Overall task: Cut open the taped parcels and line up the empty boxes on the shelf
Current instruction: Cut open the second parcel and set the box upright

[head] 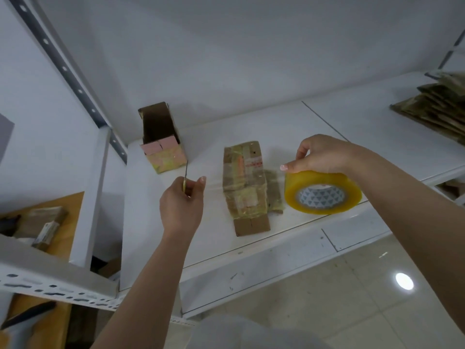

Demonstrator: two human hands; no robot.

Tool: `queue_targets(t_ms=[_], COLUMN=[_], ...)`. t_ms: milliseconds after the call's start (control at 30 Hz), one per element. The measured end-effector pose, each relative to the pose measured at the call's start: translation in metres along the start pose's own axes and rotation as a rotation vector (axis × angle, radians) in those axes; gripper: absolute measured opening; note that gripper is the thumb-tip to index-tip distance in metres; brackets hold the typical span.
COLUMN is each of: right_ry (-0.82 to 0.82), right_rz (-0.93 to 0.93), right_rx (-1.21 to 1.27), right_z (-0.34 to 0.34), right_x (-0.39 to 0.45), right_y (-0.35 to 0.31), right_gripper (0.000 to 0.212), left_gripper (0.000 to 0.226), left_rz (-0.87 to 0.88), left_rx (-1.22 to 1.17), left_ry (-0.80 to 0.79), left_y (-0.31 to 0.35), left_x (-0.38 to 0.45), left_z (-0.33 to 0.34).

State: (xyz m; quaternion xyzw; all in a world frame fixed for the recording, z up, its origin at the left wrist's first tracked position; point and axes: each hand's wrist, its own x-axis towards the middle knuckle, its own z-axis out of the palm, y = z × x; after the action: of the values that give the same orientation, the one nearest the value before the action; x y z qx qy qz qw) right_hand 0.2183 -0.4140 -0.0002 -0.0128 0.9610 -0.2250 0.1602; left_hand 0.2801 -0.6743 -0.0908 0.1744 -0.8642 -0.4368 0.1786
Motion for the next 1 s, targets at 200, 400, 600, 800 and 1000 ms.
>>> queue_targets(t_ms=[200,400,600,800,1000], right_ry=[-0.046,-0.115,-0.177,-0.180,-0.179], right_rz=[0.053,0.124,0.158,0.129,0.119], right_rx=[-0.092,-0.184,-0.169,-0.231,-0.221], right_z=[0.008,0.021,0.042,0.052,0.053], right_x=[0.014,0.031,0.038,0.043,0.044], right_y=[-0.001,0.006,0.005,-0.004,-0.004], right_gripper=[0.054,0.058,0.055,0.046,0.045], left_gripper=[0.039,0.036,0.039,0.045,0.045], left_rz=[-0.045,-0.106,-0.279,-0.485,-0.615], left_rx=[0.019,0.021,-0.175,-0.336,-0.421], left_ry=[-0.015,-0.125,-0.258,-0.351,-0.417], left_y=[-0.007,-0.016,-0.028,-0.027,-0.025], left_x=[0.003,0.005,-0.008,-0.014,-0.025], left_z=[0.008,0.023,0.047,0.066,0.075])
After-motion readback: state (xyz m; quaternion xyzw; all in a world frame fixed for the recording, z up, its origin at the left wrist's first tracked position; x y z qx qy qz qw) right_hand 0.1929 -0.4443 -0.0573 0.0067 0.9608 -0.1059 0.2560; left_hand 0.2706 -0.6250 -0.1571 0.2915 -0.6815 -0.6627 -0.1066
